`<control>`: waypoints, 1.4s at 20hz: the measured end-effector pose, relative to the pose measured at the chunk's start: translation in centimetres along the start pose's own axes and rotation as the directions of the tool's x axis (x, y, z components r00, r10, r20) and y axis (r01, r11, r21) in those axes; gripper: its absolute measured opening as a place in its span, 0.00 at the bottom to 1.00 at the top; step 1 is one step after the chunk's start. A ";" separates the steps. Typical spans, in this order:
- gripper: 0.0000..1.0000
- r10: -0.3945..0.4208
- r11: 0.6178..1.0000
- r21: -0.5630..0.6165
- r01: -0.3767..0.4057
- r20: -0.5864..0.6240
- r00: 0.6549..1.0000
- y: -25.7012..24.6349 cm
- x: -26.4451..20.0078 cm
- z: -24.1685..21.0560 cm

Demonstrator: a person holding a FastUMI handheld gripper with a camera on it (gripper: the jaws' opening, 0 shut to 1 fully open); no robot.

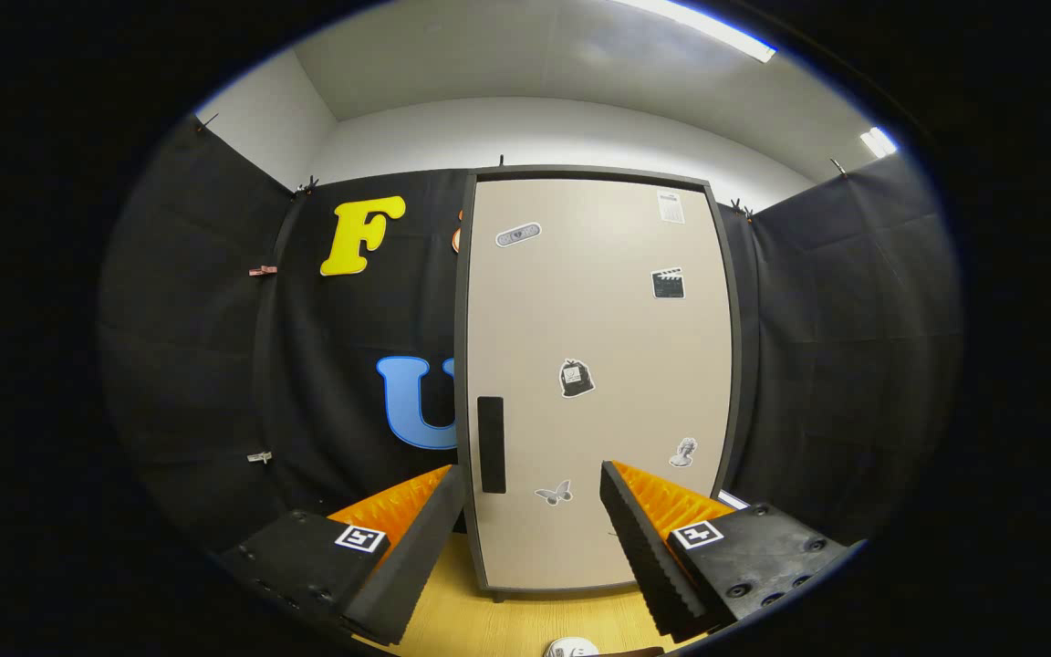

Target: Open the shoe cabinet door, grab the shoes and put them into the shoe cabinet, then close the shoe cabinet door.

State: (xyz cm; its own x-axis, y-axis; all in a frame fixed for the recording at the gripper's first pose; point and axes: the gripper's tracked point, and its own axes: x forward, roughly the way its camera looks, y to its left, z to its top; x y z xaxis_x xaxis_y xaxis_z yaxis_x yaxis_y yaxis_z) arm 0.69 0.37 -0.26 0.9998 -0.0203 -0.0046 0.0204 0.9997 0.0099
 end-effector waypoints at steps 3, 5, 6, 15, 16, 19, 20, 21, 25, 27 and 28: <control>0.98 -0.003 1.000 0.000 0.003 -0.004 1.000 0.0 0.4 -0.2; 0.98 -0.001 1.000 0.002 0.001 -0.008 1.000 0.3 0.8 -0.5; 0.98 0.001 1.000 0.002 -0.001 -0.011 1.000 0.4 1.1 -0.6; 0.98 0.008 1.000 0.024 -0.008 -0.023 1.000 2.7 5.8 -1.9; 0.98 0.003 1.000 0.026 -0.002 -0.026 1.000 3.0 7.0 -2.2; 0.98 -0.009 0.999 0.037 0.010 -0.030 1.000 3.7 9.6 -3.0; 0.98 -0.010 0.999 0.034 0.011 -0.029 1.000 3.9 10.5 -3.3; 0.97 -0.011 0.999 0.029 0.012 -0.032 0.999 4.1 11.3 -3.6; 0.97 -0.029 0.999 0.027 0.031 -0.045 0.999 4.3 14.3 -4.9; 0.97 -0.037 0.999 0.030 0.039 -0.047 0.998 4.2 15.5 -5.4; 0.97 -0.043 0.999 0.028 0.044 -0.047 0.998 4.2 16.0 -5.6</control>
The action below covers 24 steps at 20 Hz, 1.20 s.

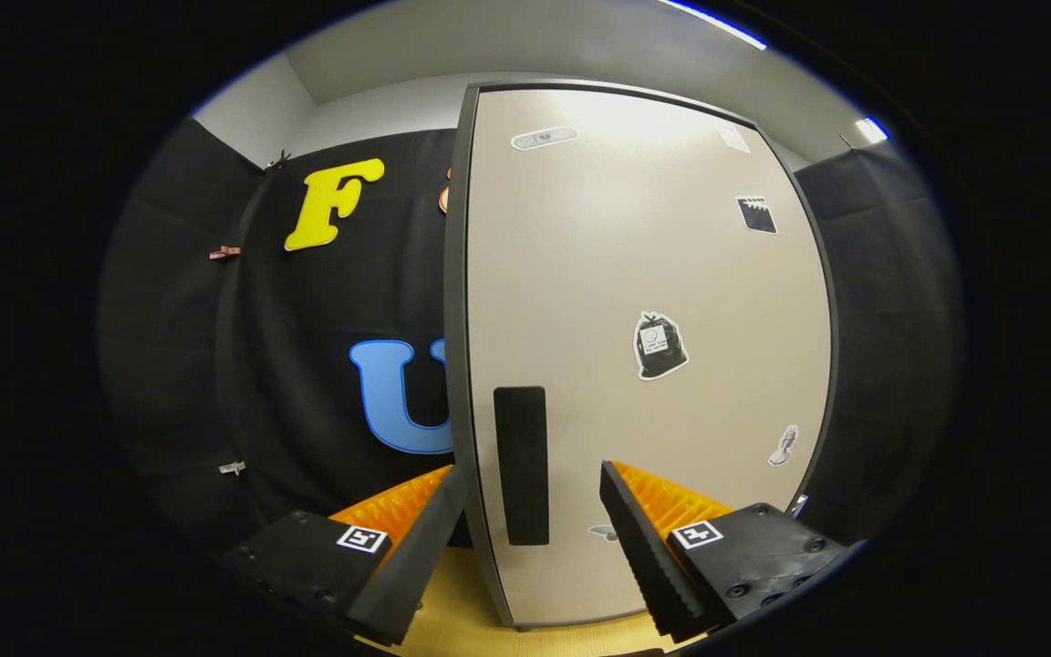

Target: Open the shoe cabinet door, grab the shoes and put them into the shoe cabinet, then close the shoe cabinet door.

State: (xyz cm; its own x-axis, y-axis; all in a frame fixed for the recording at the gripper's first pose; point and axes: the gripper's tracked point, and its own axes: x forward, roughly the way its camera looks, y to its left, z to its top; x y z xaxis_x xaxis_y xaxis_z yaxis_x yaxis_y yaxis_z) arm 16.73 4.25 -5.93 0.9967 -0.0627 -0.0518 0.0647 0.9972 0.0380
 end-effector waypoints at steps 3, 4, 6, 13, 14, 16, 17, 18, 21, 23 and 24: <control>0.96 -0.010 1.000 0.000 0.010 0.004 1.000 0.0 1.2 -0.4; 0.94 -0.014 1.000 0.000 0.014 0.003 1.000 0.0 1.6 -0.6; 0.94 -0.020 1.000 0.000 0.020 0.001 1.000 0.0 2.0 -0.9; 0.75 -0.039 0.999 -0.004 0.039 -0.004 0.999 0.2 3.6 -1.7; 0.74 -0.046 0.999 -0.004 0.046 -0.008 0.999 0.2 3.7 -1.9; 0.58 -0.050 0.999 -0.011 0.050 -0.020 0.999 0.1 4.0 -2.2; 0.57 -0.033 0.999 -0.009 0.033 -0.029 0.999 0.4 4.1 -2.4; 0.57 -0.040 0.999 -0.014 0.040 -0.014 0.999 0.3 4.5 -2.4; 0.40 -0.049 0.998 -0.030 0.048 -0.021 0.999 0.3 4.1 -2.4; 0.31 -0.042 0.998 -0.041 0.041 -0.027 0.999 0.3 4.3 -2.5; 0.31 -0.038 0.999 -0.041 0.036 -0.027 0.999 0.3 4.0 -2.4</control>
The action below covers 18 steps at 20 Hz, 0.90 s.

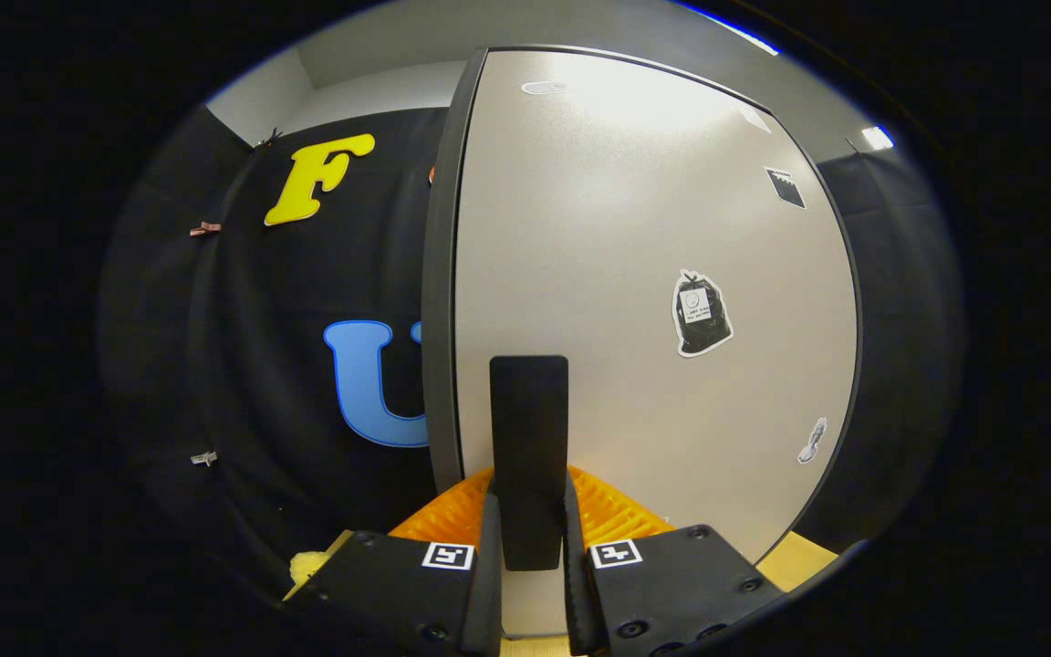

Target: Open the shoe cabinet door, grab the shoes and put them into the shoe cabinet, then close the shoe cabinet door.

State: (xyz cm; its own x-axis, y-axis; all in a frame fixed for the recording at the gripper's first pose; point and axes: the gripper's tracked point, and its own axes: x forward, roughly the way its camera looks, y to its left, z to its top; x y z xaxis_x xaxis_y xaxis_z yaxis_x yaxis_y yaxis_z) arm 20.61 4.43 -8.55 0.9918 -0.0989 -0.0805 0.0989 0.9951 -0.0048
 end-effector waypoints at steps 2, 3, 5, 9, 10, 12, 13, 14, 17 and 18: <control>0.31 0.008 1.000 0.011 -0.008 0.000 1.000 -0.1 -0.2 -0.1; 0.32 0.012 1.000 0.019 -0.012 0.001 1.000 -0.1 -0.4 -0.1; 0.32 0.025 0.999 0.027 -0.025 -0.006 1.000 -0.1 -0.8 -0.2; 0.32 0.062 0.997 0.049 -0.061 -0.013 0.998 -0.3 -3.1 0.1; 0.31 0.071 0.996 0.055 -0.070 -0.016 0.997 -0.5 -3.7 0.3; 0.32 0.092 0.994 0.068 -0.090 -0.026 0.995 -0.8 -4.7 0.3; 0.32 0.101 0.993 0.072 -0.098 -0.030 0.994 -1.0 -5.1 0.4; 0.31 0.110 0.991 0.076 -0.108 -0.029 0.993 -1.1 -5.4 0.4; 0.31 0.147 0.985 0.093 -0.143 -0.037 0.989 -1.7 -6.3 0.5; 0.31 0.162 0.983 0.097 -0.158 -0.036 0.986 -1.9 -6.5 0.5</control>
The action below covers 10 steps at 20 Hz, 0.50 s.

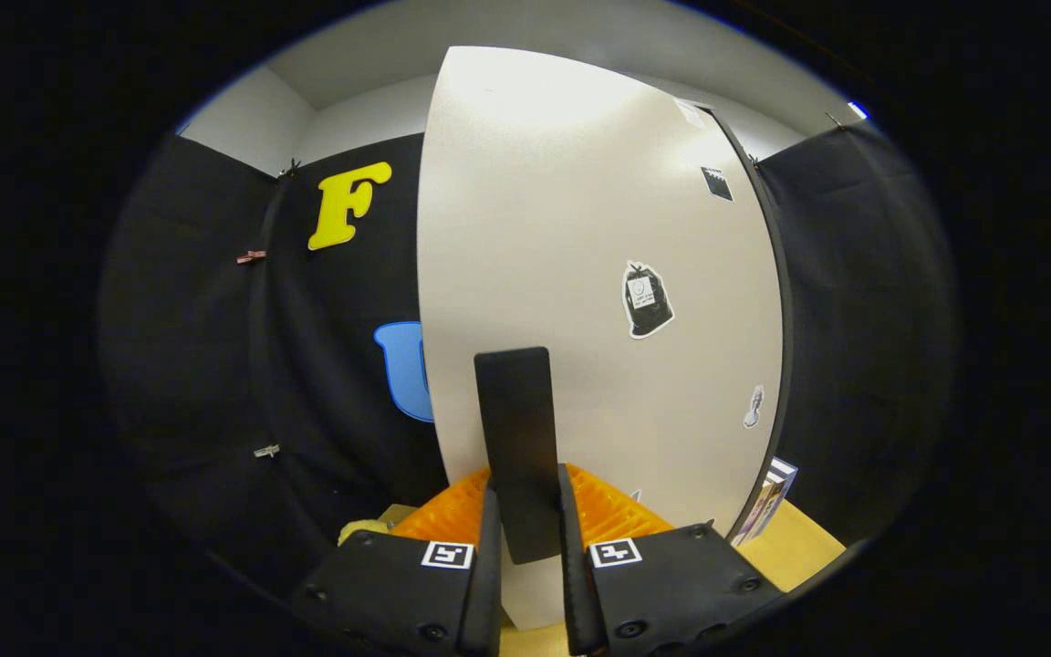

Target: Open the shoe cabinet door, grab the shoes and put them into the shoe cabinet, then close the shoe cabinet door.

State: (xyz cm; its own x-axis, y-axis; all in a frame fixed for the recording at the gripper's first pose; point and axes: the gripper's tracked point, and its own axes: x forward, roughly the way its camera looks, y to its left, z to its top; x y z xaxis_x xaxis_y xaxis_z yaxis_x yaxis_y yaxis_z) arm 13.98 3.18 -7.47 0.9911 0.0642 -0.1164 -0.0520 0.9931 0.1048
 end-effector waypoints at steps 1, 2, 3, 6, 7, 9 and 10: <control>0.31 0.017 1.000 0.001 -0.017 -0.002 1.000 -0.2 -0.2 0.0; 0.31 0.036 0.999 0.001 -0.036 -0.004 0.999 -0.3 -0.4 0.1; 0.31 0.055 0.998 -0.002 -0.055 -0.006 0.998 -0.3 -0.7 0.2; 0.31 0.111 0.994 -0.021 -0.111 -0.009 0.994 -0.7 -1.8 0.3; 0.31 0.126 0.992 -0.025 -0.126 -0.006 0.992 -0.9 -2.1 0.3; 0.31 0.151 0.988 -0.031 -0.151 -0.002 0.988 -1.3 -2.4 0.4; 0.31 0.163 0.986 -0.033 -0.163 0.000 0.987 -1.6 -2.7 0.5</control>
State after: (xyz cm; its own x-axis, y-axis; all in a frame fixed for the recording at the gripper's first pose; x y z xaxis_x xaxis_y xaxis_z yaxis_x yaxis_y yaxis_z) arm 11.45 1.40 -6.82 0.9695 0.2248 -0.0975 -0.2163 0.9722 0.0900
